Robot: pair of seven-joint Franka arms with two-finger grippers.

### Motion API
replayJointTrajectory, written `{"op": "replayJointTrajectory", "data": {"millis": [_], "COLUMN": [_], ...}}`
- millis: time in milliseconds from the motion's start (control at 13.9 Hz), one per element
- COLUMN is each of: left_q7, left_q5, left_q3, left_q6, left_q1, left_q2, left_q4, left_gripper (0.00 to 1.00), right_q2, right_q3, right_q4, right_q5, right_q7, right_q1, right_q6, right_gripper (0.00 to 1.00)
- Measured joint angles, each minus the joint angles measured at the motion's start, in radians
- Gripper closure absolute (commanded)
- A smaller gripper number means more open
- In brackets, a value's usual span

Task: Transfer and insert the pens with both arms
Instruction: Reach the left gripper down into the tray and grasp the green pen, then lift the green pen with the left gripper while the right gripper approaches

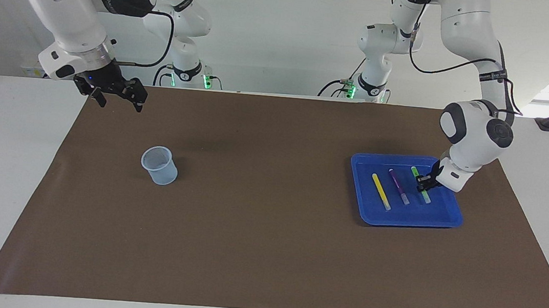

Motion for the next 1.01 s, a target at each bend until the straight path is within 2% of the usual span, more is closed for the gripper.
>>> {"op": "replayJointTrajectory", "data": {"millis": [216, 432, 648, 1008], "left_q7": [-0.103, -0.286, -0.427, -0.692], "left_q5": [-0.006, -0.037, -0.197, -0.503], "left_q3": [-0.034, -0.100, -0.107, -0.106], "left_q6": [-0.155, -0.304, -0.415, -0.498], "left_q1": [-0.002, -0.004, -0.002, 0.004], "left_q2": [-0.003, -0.009, -0.035, -0.102], "left_q4": [0.098, 0.190, 0.233, 0.237], "left_gripper": [1.00, 1.00, 1.00, 1.00], "right_q2": [0.000, 0.000, 0.000, 0.000], "right_q3": [0.000, 0.000, 0.000, 0.000], "right_q4": [0.000, 0.000, 0.000, 0.000], "right_q5": [0.000, 0.000, 0.000, 0.000], "right_q7": [0.000, 0.000, 0.000, 0.000], "right_q1": [0.000, 0.000, 0.000, 0.000], "right_q6": [0.000, 0.000, 0.000, 0.000], "right_gripper": [0.00, 0.00, 0.00, 0.00]}}
